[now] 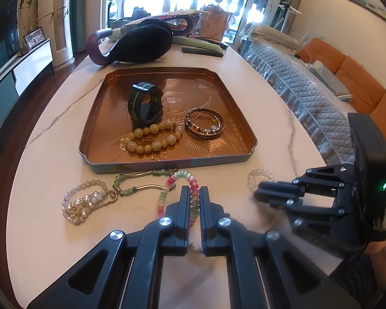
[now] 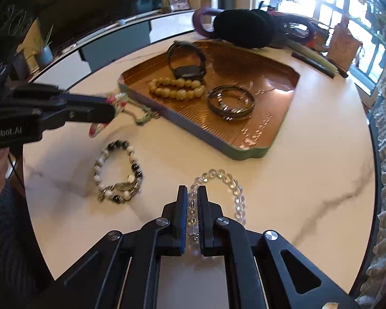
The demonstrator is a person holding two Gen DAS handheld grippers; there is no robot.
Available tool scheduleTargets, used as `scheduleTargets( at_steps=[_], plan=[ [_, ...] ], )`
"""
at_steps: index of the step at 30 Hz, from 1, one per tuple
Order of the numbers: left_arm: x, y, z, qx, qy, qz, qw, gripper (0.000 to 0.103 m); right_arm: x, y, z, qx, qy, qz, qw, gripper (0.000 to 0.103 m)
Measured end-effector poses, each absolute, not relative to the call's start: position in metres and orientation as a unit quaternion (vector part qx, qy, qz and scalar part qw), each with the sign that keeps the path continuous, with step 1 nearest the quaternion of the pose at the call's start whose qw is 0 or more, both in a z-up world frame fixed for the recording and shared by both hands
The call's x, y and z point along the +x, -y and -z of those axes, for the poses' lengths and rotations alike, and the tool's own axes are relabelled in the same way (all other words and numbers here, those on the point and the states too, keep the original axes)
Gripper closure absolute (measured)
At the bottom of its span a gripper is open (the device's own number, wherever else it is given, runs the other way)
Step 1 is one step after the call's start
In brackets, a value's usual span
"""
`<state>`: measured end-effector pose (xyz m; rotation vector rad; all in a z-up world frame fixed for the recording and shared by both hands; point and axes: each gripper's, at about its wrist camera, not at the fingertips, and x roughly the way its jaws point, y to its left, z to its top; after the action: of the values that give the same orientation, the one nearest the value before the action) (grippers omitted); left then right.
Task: Organize jewelry
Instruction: 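Grasp the pink-green beaded bracelet with the left gripper while the right gripper grasps the clear crystal bracelet, then carry both bracelets over the copper tray and open both grippers to drop them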
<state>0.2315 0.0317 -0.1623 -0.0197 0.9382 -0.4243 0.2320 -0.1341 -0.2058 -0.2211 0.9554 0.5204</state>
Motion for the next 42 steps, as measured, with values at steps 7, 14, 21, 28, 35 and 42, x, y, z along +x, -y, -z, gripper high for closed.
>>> scheduleTargets(
  at_steps=[7,14,21,28,35,42],
  plan=[
    [0.229,-0.042,0.150,-0.019,-0.428,0.197,0.882,0.096,0.235,0.155,0.178,-0.040,-0.419,-0.249,0.872,0.097],
    [0.225,-0.053,0.140,-0.035,-0.408,0.184,0.894,0.096,0.225,0.162,0.154,-0.016,-0.390,-0.248,0.886,0.097],
    [0.216,-0.062,0.092,-0.089,-0.372,0.215,0.898,0.096,0.201,0.153,0.099,-0.036,-0.320,-0.257,0.911,0.097],
    [0.216,-0.060,0.022,-0.095,-0.296,0.232,0.922,0.096,0.206,0.148,0.034,-0.024,-0.254,-0.259,0.931,0.097],
    [0.258,-0.076,0.031,-0.132,-0.298,0.188,0.927,0.096,0.228,0.139,0.003,-0.019,-0.213,-0.251,0.944,0.097],
    [0.309,-0.086,0.109,-0.111,-0.372,0.143,0.910,0.096,0.269,0.143,0.054,-0.011,-0.258,-0.229,0.939,0.096]
  ],
)
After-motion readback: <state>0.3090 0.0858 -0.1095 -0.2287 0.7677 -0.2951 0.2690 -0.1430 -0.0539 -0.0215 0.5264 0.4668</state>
